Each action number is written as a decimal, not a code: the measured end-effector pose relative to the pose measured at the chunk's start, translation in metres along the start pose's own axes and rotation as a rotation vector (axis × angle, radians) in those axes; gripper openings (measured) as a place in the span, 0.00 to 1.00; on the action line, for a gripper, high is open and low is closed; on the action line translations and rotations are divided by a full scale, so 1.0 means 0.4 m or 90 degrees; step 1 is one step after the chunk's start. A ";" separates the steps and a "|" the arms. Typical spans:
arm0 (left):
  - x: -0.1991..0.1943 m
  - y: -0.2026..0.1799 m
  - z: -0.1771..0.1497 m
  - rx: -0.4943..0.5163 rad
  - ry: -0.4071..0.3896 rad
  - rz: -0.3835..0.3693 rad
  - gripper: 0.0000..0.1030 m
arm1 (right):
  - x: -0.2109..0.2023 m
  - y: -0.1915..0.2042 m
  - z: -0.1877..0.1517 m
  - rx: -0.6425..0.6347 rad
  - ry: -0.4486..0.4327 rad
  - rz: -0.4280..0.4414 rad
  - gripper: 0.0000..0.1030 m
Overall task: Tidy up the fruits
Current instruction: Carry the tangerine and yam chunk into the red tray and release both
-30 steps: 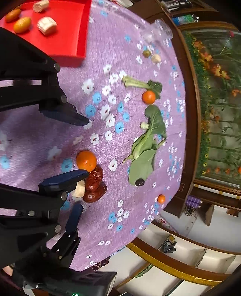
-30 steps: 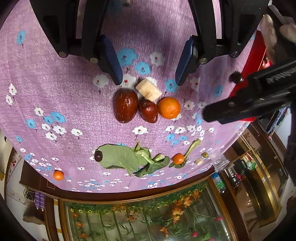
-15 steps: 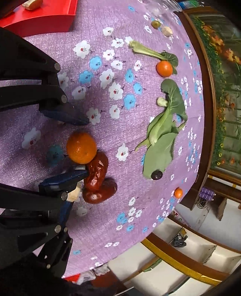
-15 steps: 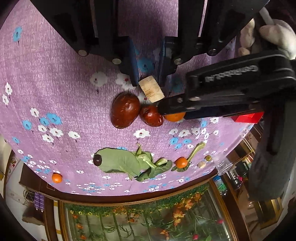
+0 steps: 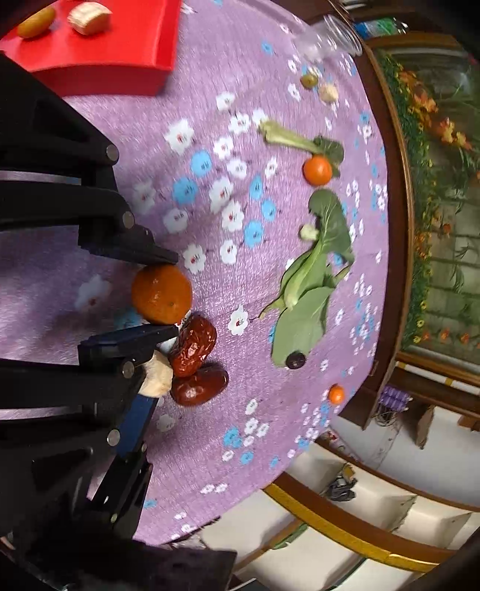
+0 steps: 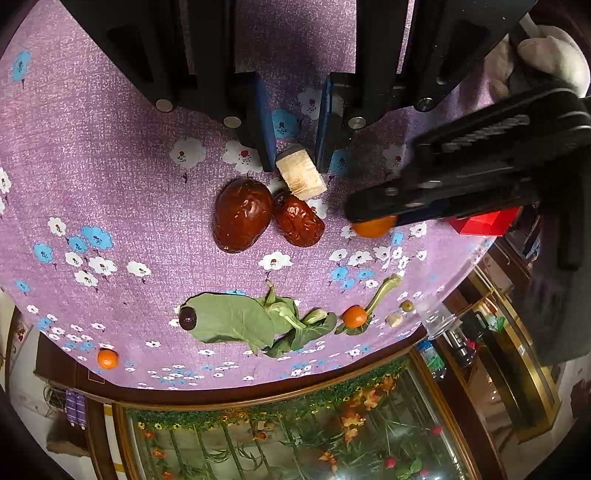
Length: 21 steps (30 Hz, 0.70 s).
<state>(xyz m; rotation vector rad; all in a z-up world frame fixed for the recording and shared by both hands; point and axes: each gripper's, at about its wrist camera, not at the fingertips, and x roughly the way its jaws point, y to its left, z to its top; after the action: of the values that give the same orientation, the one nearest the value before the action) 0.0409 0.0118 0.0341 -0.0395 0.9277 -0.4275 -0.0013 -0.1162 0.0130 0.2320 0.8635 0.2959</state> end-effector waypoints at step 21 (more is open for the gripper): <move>-0.445 0.231 -0.234 -0.148 -0.160 0.172 0.30 | -0.180 0.255 -0.033 -0.088 -0.032 0.094 0.22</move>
<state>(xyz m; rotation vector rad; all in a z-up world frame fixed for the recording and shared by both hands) -0.0939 0.1769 0.0939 -0.1735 0.7179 -0.0605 -0.0720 -0.0447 0.0881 0.1741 0.7735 0.4843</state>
